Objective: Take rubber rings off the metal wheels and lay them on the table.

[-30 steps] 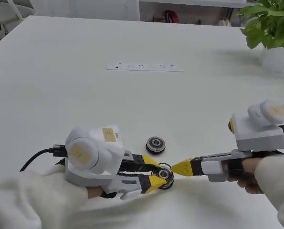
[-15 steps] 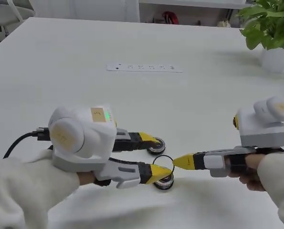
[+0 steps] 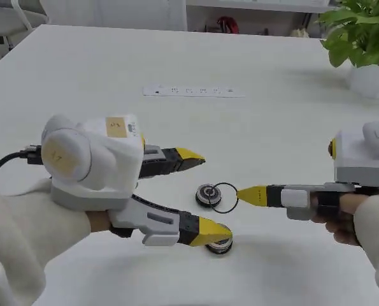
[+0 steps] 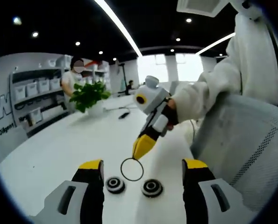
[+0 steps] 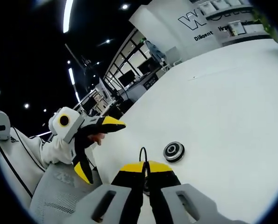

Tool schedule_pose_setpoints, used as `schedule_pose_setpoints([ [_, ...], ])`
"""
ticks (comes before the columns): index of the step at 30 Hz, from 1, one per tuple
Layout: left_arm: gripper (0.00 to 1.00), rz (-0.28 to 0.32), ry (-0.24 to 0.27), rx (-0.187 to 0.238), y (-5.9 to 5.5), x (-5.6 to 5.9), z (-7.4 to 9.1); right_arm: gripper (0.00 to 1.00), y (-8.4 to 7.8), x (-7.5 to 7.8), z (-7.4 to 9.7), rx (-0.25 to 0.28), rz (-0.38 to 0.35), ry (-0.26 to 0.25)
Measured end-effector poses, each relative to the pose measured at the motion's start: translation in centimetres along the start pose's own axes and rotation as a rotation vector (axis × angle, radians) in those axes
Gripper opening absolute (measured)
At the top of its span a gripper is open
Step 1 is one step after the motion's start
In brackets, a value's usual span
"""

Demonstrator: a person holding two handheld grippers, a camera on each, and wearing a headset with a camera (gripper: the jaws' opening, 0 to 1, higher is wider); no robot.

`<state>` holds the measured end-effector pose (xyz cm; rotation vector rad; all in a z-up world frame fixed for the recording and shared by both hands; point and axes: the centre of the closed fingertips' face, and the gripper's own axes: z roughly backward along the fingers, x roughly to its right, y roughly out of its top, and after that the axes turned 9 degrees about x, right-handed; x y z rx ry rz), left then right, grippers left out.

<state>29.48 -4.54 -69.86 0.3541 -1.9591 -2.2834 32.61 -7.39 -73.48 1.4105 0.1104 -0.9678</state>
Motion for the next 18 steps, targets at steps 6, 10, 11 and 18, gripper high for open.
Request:
schedule_pose_setpoints([
  [6,0.75,-0.006,0.025,-0.001,0.8,-0.6,1.2,0.00,0.9,-0.3,0.0,0.038,-0.008,0.006],
  [10,0.84,0.001,0.052,0.006,1.0,-1.0,2.1,0.00,1.3,-0.6,-0.1,0.053,-0.010,0.013],
  [11,0.85,0.003,0.055,0.006,1.0,-1.1,2.3,0.00,1.4,-0.7,-0.1,0.056,-0.011,0.017],
  [18,0.89,0.026,0.113,0.005,0.5,-1.8,4.5,0.00,2.5,-1.5,-0.3,0.103,-0.039,0.039],
])
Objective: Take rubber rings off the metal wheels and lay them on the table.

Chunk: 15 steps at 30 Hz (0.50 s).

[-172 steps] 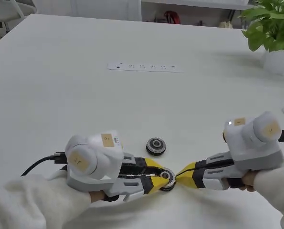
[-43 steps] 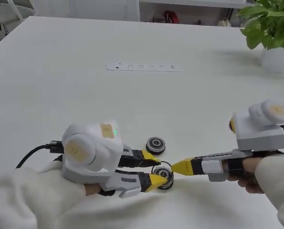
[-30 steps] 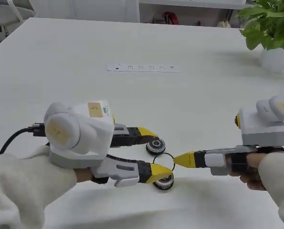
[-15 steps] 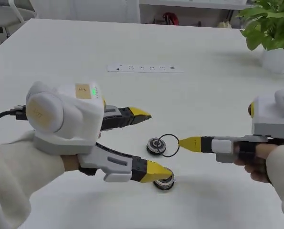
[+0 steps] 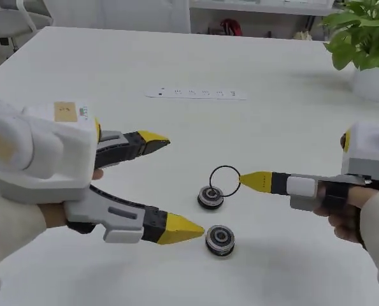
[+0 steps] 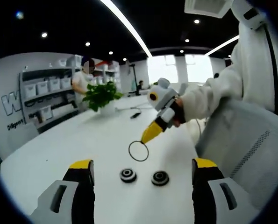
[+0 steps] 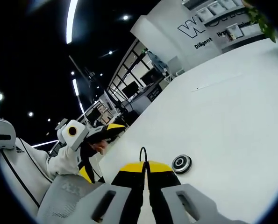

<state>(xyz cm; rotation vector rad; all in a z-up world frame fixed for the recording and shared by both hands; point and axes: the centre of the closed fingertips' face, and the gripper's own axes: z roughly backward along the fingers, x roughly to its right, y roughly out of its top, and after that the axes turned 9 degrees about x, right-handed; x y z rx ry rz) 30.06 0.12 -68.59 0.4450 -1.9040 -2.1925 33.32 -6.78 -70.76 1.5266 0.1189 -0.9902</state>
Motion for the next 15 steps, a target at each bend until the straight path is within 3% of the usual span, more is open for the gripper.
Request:
schedule_pose_setpoints([
  [6,1.00,0.028,0.036,0.003,-0.4,-0.7,1.0,0.00,-0.1,-0.3,-0.3,-0.006,-0.007,0.009],
  [15,1.00,0.041,0.056,-0.002,-0.9,-0.8,1.8,0.00,-0.9,-1.5,-1.2,-0.036,-0.003,0.040],
])
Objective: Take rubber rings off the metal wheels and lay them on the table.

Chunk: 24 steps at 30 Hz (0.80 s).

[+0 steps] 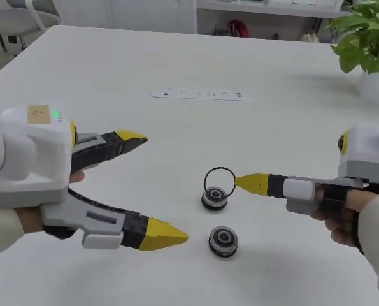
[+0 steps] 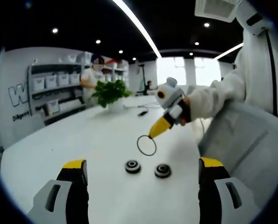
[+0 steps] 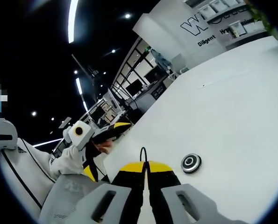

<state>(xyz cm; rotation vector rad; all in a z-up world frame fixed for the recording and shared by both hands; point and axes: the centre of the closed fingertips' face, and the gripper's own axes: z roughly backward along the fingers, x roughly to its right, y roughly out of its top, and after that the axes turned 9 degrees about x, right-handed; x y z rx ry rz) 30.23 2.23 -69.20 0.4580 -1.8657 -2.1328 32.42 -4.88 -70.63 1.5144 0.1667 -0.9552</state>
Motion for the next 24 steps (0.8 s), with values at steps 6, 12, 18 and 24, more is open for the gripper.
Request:
schedule_pose_setpoints([
  [6,1.00,0.009,-0.003,-0.017,-0.8,0.3,0.4,0.00,-0.7,-0.5,-0.5,-0.027,0.009,0.013],
  [12,1.00,0.023,0.003,-0.020,-1.2,0.3,0.7,0.00,-1.6,-1.0,-1.0,-0.061,0.013,0.026],
  [18,1.00,0.033,0.008,-0.036,-2.0,0.4,1.0,0.00,-2.5,-1.3,-1.4,-0.096,0.014,0.037],
  [24,1.00,0.051,0.003,-0.050,-2.8,0.7,1.3,0.00,-3.5,-1.6,-1.8,-0.134,0.019,0.047],
])
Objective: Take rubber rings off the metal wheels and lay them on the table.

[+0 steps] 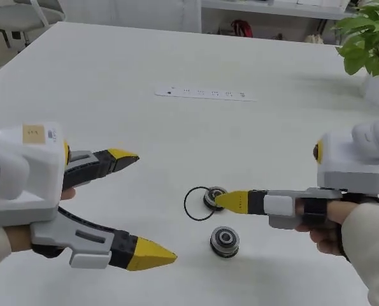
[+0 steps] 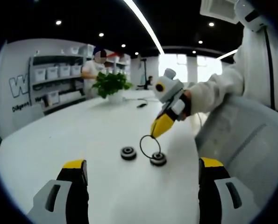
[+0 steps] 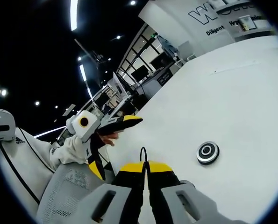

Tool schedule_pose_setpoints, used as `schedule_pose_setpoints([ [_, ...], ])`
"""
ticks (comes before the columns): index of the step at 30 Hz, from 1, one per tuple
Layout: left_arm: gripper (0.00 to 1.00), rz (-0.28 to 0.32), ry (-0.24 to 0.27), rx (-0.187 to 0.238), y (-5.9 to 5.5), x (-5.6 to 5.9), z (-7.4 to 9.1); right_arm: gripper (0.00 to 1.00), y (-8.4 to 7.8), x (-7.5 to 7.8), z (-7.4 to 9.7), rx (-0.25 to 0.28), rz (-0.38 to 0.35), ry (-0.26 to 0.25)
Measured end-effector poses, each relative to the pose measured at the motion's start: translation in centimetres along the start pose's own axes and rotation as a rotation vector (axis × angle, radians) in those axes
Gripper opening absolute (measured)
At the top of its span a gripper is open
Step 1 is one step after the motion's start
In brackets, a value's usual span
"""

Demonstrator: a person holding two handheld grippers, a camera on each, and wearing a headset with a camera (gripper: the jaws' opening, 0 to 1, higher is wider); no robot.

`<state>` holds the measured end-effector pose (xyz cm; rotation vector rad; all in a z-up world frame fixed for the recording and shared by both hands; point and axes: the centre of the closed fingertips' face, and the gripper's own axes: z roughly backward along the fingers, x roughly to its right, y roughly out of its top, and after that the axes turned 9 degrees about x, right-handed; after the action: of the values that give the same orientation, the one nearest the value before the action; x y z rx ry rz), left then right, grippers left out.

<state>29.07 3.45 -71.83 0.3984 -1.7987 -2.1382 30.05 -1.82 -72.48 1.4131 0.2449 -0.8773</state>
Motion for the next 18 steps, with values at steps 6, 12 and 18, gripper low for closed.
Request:
schedule_pose_setpoints([
  [6,1.00,0.014,-0.006,-0.004,-0.4,0.2,0.0,0.00,-1.1,-0.4,-0.5,-0.042,0.007,0.011],
  [12,1.00,0.023,-0.011,-0.009,-0.7,0.4,0.1,0.00,-2.0,-0.5,-0.9,-0.076,0.012,0.015],
  [18,1.00,0.034,-0.017,-0.013,-1.1,0.7,0.1,0.00,-2.6,-0.4,-1.1,-0.101,0.015,0.013],
])
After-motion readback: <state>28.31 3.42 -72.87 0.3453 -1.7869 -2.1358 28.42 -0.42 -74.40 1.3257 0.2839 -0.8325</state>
